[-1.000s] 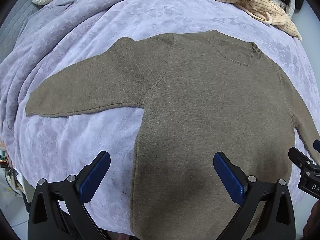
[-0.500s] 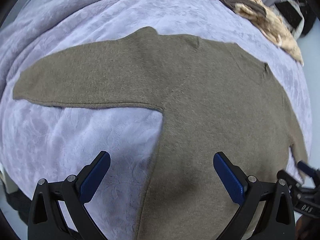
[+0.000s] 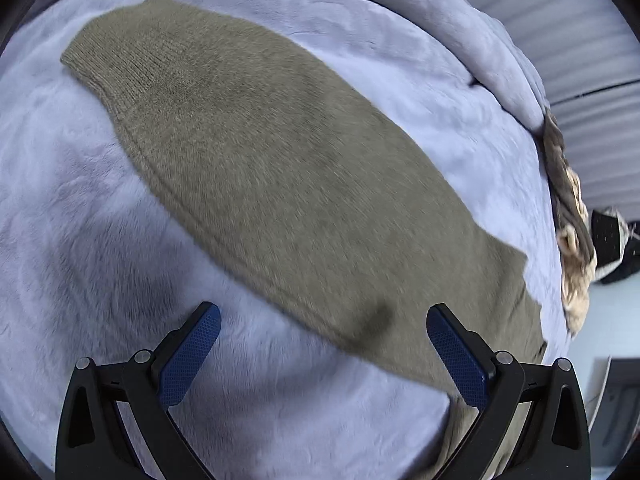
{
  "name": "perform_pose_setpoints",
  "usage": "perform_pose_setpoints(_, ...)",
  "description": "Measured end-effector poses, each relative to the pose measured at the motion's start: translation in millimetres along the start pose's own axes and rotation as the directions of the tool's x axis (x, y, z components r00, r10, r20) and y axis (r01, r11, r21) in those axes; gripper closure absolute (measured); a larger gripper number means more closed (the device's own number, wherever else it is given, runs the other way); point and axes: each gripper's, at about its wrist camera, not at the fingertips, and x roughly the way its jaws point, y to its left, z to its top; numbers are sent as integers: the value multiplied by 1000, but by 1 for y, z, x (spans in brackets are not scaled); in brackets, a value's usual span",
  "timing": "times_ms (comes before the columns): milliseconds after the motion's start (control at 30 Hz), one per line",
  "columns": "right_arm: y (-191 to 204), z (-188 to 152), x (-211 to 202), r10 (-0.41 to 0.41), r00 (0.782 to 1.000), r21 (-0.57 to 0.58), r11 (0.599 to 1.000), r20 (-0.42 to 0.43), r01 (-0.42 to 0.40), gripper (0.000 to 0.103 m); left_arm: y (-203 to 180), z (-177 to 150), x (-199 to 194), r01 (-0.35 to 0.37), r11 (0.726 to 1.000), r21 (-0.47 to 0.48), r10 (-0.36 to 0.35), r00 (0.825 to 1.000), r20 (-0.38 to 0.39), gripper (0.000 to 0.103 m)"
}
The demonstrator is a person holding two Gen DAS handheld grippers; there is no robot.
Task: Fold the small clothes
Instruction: 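Grasp the sweater sleeve cuff with the left gripper and lift it, then fold the held sleeve across the sweater body with the left gripper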
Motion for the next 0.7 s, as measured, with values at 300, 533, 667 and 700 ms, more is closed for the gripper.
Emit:
perform_pose_setpoints(300,13,1,5,10,1000,-16,1000,-11,-10,0,-7,33,-7,-45,999,18,42,987,156,93)
perform_pose_setpoints(533,-5,-1,-5,29,999,27,999,21,-29,0,-105,9,-70,-77,939,334,-44,939,340,93)
perform_pose_setpoints(667,-25,-4,-13,34,998,73,997,44,-37,0,-187,-25,-92,-14,853,521,-197,917,348,93)
perform_pose_setpoints(700,-32,-6,-15,35,998,86,996,51,-39,0,-212,-37,-93,11,823,567,-239,914,328,93)
